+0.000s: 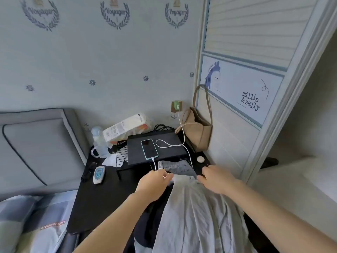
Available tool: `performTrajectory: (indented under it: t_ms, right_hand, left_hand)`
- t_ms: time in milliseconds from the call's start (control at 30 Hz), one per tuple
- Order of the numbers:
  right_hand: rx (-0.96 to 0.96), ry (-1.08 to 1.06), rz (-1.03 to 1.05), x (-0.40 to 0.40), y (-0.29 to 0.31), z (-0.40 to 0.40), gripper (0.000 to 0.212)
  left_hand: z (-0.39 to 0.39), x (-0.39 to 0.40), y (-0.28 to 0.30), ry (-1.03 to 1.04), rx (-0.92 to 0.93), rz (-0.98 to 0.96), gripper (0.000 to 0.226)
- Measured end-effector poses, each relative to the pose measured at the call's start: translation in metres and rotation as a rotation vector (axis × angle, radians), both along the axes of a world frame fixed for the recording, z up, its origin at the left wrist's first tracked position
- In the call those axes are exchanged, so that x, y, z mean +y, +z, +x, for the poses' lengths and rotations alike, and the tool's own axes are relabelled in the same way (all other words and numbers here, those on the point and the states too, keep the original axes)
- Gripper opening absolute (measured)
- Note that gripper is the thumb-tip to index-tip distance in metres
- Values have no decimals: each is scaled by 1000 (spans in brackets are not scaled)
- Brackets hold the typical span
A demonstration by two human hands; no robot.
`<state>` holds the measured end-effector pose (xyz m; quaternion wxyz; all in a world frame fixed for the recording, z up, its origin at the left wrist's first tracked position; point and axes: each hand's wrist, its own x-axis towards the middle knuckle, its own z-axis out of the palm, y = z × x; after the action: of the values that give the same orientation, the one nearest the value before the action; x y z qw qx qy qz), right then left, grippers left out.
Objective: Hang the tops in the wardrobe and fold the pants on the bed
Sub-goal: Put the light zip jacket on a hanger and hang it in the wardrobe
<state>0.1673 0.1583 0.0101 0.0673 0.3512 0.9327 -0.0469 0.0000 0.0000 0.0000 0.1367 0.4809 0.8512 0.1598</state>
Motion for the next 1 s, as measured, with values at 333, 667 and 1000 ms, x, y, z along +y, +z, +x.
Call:
performTrajectory:
  t_ms: [333,667,1000]
  right_hand:
    - [-49,-269,-399,24,-63,-9,28]
    - [786,-588,-612,20,-13,17,31]
    - [1072,-227,-344,-46,80,114,12]
  left_hand:
    - [-3,34,-39,143,-614,24,36]
    - [24,18,0,341,-763,260,18]
    - [91,-54,61,517,-695,495,12]
